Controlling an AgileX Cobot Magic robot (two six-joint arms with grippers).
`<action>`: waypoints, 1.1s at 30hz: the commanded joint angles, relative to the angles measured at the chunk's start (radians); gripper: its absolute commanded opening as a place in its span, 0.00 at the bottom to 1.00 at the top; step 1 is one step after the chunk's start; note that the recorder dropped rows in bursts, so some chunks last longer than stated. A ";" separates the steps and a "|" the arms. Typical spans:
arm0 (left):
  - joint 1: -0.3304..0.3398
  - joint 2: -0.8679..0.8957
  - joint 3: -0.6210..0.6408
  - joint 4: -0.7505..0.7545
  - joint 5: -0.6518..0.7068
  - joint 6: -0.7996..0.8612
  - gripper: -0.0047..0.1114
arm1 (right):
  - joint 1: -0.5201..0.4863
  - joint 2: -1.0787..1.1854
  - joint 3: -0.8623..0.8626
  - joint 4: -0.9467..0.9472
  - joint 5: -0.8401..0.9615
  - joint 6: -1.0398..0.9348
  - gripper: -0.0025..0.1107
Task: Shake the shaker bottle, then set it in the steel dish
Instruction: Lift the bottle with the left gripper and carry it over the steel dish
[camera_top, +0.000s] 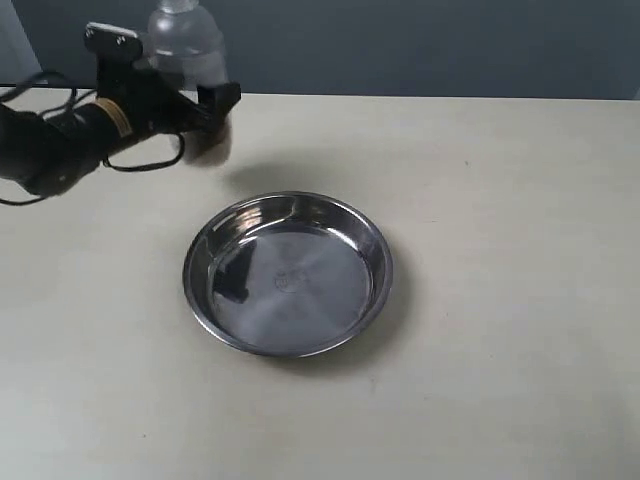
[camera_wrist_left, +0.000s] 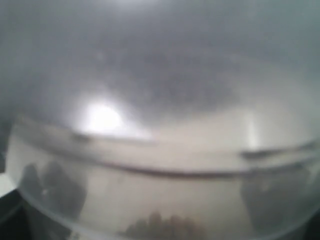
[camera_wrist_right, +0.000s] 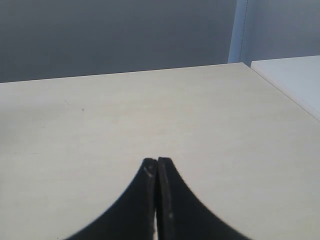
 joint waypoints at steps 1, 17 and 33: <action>-0.003 -0.165 -0.004 0.100 0.023 -0.116 0.04 | 0.005 -0.004 0.002 0.000 -0.011 -0.001 0.01; -0.181 -0.714 0.322 0.240 -0.047 -0.219 0.04 | 0.005 -0.004 0.002 0.000 -0.011 -0.001 0.01; -0.420 -0.681 0.607 -0.234 0.138 0.071 0.04 | 0.005 -0.004 0.002 0.000 -0.011 -0.001 0.01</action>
